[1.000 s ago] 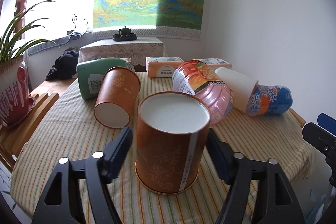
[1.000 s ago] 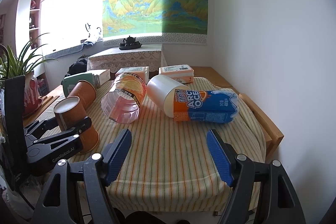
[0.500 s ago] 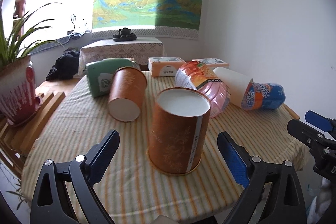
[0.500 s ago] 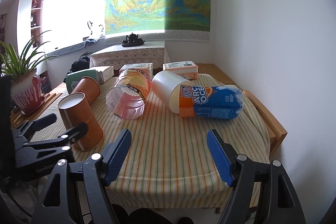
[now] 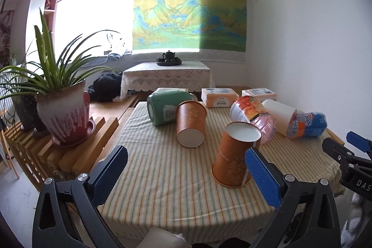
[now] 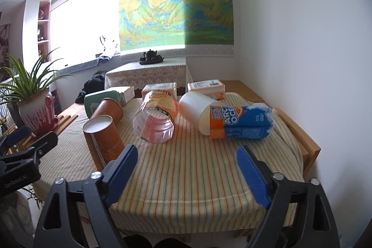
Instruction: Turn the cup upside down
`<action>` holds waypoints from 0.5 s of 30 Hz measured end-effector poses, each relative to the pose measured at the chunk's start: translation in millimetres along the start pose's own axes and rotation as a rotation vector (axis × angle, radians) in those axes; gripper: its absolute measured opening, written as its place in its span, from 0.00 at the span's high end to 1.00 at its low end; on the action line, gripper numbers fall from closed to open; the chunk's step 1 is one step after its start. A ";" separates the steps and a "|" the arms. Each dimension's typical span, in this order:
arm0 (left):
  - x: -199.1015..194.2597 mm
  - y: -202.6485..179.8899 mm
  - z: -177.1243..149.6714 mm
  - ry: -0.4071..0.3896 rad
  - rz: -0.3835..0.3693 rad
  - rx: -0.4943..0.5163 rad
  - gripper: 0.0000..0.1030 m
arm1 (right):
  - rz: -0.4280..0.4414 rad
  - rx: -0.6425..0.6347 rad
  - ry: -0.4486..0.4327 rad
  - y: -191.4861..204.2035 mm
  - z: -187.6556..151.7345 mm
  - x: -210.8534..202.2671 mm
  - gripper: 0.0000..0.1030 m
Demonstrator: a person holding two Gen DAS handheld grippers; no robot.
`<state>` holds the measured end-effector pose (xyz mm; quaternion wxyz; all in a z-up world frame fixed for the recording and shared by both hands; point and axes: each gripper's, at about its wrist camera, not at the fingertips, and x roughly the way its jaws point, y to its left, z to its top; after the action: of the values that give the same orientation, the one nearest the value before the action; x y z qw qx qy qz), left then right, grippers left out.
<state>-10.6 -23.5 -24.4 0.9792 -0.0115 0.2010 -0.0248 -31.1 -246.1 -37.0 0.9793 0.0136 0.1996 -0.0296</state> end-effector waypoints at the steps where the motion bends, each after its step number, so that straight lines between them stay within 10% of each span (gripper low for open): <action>1: -2.7 3.0 0.6 0.002 -0.002 -0.010 0.01 | -0.005 0.001 -0.008 0.4 1.0 -1.7 0.15; 15: -12.7 13.4 -0.4 0.005 0.026 -0.031 0.01 | -0.011 0.014 -0.036 6.0 1.5 -15.2 0.12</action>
<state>-21.8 -9.5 -20.2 0.9787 -0.0240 0.2038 -0.0092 -44.1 -239.3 -29.6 0.9825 0.0186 0.1816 -0.0367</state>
